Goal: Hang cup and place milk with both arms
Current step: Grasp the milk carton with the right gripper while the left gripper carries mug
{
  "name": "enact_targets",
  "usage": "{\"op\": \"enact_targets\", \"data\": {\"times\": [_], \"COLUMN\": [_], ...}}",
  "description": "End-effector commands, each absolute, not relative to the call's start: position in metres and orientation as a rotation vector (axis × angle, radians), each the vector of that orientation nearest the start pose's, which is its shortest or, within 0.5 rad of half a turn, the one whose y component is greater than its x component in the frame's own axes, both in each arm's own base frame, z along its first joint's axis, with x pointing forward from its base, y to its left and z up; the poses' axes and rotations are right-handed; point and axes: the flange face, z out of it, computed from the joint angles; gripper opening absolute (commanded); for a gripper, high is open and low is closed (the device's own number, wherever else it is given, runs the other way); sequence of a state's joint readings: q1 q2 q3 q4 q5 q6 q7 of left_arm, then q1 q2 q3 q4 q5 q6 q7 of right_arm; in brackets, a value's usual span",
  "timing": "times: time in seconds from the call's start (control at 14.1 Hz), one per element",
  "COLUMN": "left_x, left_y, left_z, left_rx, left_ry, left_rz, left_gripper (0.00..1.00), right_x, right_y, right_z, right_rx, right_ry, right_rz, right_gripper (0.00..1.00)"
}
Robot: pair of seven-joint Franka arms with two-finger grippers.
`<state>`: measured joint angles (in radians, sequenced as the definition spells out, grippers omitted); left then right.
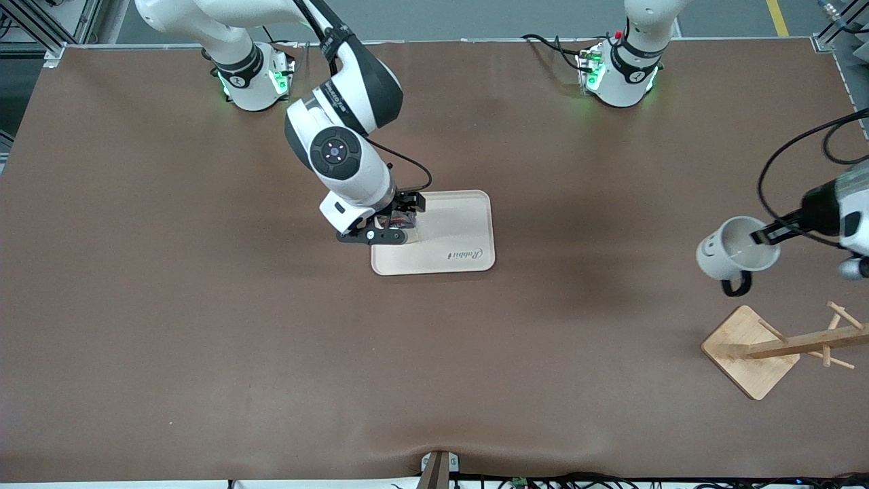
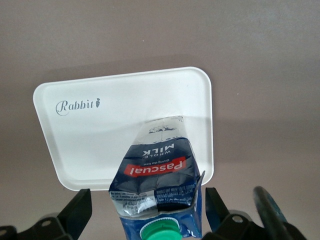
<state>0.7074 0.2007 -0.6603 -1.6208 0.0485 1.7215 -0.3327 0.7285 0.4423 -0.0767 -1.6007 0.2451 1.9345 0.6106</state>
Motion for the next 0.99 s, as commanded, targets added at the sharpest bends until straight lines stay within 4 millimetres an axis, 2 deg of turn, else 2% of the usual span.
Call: {"op": "enact_targets", "data": {"times": [0.0, 0.14, 0.28, 0.42, 0.5, 0.57, 0.64, 0.71, 0.78, 0.92], "left_x": [0.597, 0.597, 0.598, 0.597, 0.598, 0.599, 0.599, 0.599, 0.599, 0.6], "left_y": [0.074, 0.075, 0.092, 0.108, 0.116, 0.118, 0.123, 0.132, 0.137, 0.14], "left_z": [0.525, 0.525, 0.535, 0.535, 0.536, 0.536, 0.534, 0.533, 0.529, 0.524], "left_rx": [-3.207, -3.212, -3.227, -3.241, -3.245, -3.25, -3.253, -3.253, -3.254, -3.27], "left_ry": [-0.482, -0.435, -0.377, -0.322, -0.303, -0.28, -0.28, -0.301, -0.306, -0.259], "left_rz": [0.107, 0.103, 0.06, 0.052, 0.039, 0.033, 0.033, 0.031, 0.037, 0.043], "left_gripper": [0.0, 0.0, 0.0, 0.0, 0.0, 0.0, 0.0, 0.0, 0.0, 0.0], "right_x": [0.512, 0.508, 0.501, 0.496, 0.494, 0.49, 0.49, 0.489, 0.491, 0.506], "right_y": [0.427, 0.43, 0.433, 0.438, 0.441, 0.445, 0.445, 0.445, 0.447, 0.444], "right_z": [0.362, 0.352, 0.337, 0.331, 0.331, 0.329, 0.328, 0.329, 0.337, 0.369], "right_rx": [-3.074, -3.107, -3.125, -3.125, -3.135, -3.155, -3.167, -3.172, -3.167, -3.15], "right_ry": [0.107, 0.077, 0.046, 0.02, -0.001, -0.012, 0.053, 0.094, 0.145, 0.283], "right_rz": [0.274, 0.269, 0.226, 0.192, 0.179, 0.172, 0.168, 0.172, 0.163, 0.178], "right_gripper": [1.0, 1.0, 1.0, 1.0, 0.79, 0.39, 0.32, 0.17, 0.08, 0.0]}}
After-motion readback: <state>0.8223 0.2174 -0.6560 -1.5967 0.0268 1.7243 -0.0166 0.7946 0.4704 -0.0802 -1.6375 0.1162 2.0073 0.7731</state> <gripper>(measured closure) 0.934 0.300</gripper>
